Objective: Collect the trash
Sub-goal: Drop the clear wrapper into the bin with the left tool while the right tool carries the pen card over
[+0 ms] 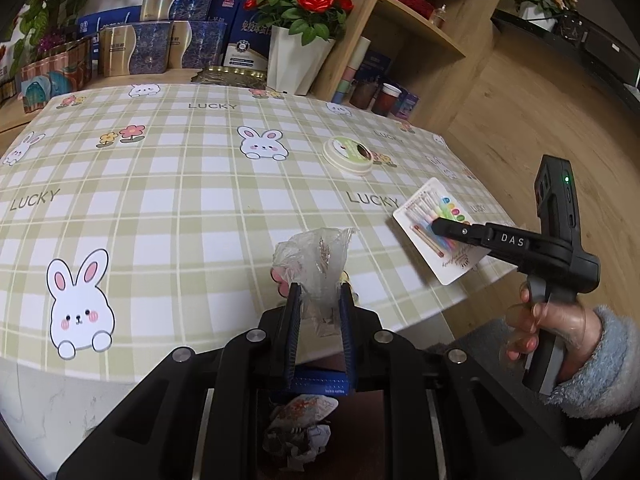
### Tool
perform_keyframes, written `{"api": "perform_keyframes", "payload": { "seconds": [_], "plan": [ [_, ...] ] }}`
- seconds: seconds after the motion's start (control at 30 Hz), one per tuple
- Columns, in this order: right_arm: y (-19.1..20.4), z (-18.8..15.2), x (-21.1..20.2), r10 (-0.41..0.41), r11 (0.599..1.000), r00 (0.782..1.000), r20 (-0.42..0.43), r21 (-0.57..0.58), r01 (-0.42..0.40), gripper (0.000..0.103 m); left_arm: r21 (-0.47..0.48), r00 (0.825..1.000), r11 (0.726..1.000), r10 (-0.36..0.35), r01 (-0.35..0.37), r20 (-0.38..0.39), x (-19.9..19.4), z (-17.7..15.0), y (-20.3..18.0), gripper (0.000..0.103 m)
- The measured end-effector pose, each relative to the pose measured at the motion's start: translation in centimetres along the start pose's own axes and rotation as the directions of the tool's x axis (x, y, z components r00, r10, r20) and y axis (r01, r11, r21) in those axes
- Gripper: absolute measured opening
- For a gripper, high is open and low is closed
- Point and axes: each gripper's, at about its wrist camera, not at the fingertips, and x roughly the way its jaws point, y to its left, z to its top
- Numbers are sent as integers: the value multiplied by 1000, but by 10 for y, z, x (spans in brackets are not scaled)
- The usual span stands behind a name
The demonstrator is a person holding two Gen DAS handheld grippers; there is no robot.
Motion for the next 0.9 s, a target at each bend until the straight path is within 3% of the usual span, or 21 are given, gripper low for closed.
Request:
{"api": "perform_keyframes", "payload": {
  "seconds": [0.43,0.77,0.9],
  "plan": [
    [8,-31,-30,43,999,999,-4,-8,-43,15,4,996,999,-42,42,-72,-6,-41,-18,19],
    [9,-66,-45,73,997,996,-43,-27,-74,15,-49,972,997,-67,58,-225,22,-97,-15,19],
    [9,-79,-44,82,996,994,-76,-27,-84,15,-40,961,998,-61,52,-269,33,-103,-17,19]
  ]
}}
